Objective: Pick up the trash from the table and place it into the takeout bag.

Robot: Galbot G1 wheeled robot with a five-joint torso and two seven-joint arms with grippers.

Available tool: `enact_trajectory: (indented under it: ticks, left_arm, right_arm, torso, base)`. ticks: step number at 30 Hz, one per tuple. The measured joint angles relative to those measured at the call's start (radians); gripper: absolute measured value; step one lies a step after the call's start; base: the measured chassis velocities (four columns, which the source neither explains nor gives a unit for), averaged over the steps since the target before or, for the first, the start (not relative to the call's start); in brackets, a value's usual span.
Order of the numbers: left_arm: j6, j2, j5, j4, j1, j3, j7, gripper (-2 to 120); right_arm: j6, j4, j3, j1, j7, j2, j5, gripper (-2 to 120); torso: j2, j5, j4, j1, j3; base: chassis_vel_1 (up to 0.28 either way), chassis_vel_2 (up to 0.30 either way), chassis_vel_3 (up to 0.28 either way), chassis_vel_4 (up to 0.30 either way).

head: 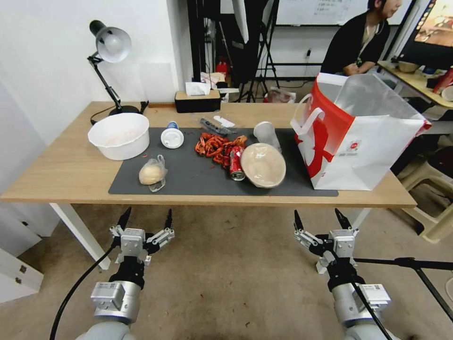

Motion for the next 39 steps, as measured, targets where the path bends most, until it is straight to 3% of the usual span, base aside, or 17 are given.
enact_trajectory:
  ticks: [5, 11, 12, 14, 17, 20, 32, 35, 38, 39]
  left_arm:
    - [0.015, -0.003, -0.005, -0.002, -0.006, 0.002, 0.0, 100]
    - [0.192, -0.043, -0.062, -0.053, -0.082, 0.036, 0.008, 100]
    - [0.192, -0.043, -0.062, -0.053, -0.082, 0.036, 0.008, 100]
    - [0.282, -0.064, -0.091, -0.08, -0.12, 0.054, 0.013, 100]
    - [0.335, -0.072, -0.127, -0.105, -0.156, 0.07, 0.012, 100]
    - [0.329, -0.066, -0.138, -0.107, -0.161, 0.072, 0.011, 100]
    - [0.258, -0.052, -0.142, -0.096, -0.157, 0.062, 0.016, 100]
    - [0.246, -0.053, -0.14, -0.095, -0.155, 0.062, 0.02, 100]
    - [0.235, -0.062, -0.132, -0.095, -0.151, 0.061, 0.025, 100]
    - [0.235, -0.062, -0.132, -0.095, -0.151, 0.061, 0.025, 100]
  right_arm:
    - [-0.018, 0.005, 0.002, 0.006, 0.0, -0.001, 0.01, 100]
    - [-0.193, 0.065, 0.048, 0.068, 0.011, -0.015, 0.116, 100]
    - [-0.193, 0.065, 0.048, 0.068, 0.011, -0.015, 0.116, 100]
    - [-0.282, 0.096, 0.07, 0.1, 0.017, -0.022, 0.171, 100]
    - [-0.365, 0.124, 0.091, 0.13, 0.023, -0.028, 0.221, 100]
    - [-0.396, 0.135, 0.101, 0.147, 0.027, -0.034, 0.254, 100]
    - [-0.279, 0.074, 0.067, 0.197, 0.047, -0.085, 0.331, 100]
    - [-0.255, 0.035, 0.051, 0.233, 0.064, -0.113, 0.388, 100]
    - [-0.239, -0.034, 0.016, 0.304, 0.108, -0.178, 0.573, 100]
    - [-0.239, -0.034, 0.016, 0.304, 0.108, -0.178, 0.573, 100]
  torso:
    - [0.0, 0.0002, 0.0, 0.0, 0.0]
    - [0.0, 0.0002, 0.0, 0.0, 0.0]
    - [0.0, 0.0002, 0.0, 0.0, 0.0]
    - [0.0, 0.0001, 0.0, 0.0, 0.0]
    - [0.0, 0.0002, -0.0002, 0.0, 0.0]
    - [0.0, 0.0, -0.0004, 0.0, 0.0]
    - [0.0, 0.0, 0.0, 0.0, 0.0]
    - [0.0, 0.0001, -0.0001, 0.0, 0.0]
    - [0.0, 0.0002, 0.0001, 0.0, 0.0]
    - [0.0, 0.0002, 0.0001, 0.0, 0.0]
  base:
    - [0.0, 0.0, 0.0, 0.0]
    - [0.0, 0.0, 0.0, 0.0]
    - [0.0, 0.0, 0.0, 0.0]
    - [0.0, 0.0, 0.0, 0.0]
    - [0.0, 0.0, 0.0, 0.0]
    - [0.0, 0.0, 0.0, 0.0]
    - [0.0, 0.0, 0.0, 0.0]
    - [0.0, 0.0, 0.0, 0.0]
    - [0.0, 0.0, 0.0, 0.0]
    - [0.0, 0.0, 0.0, 0.0]
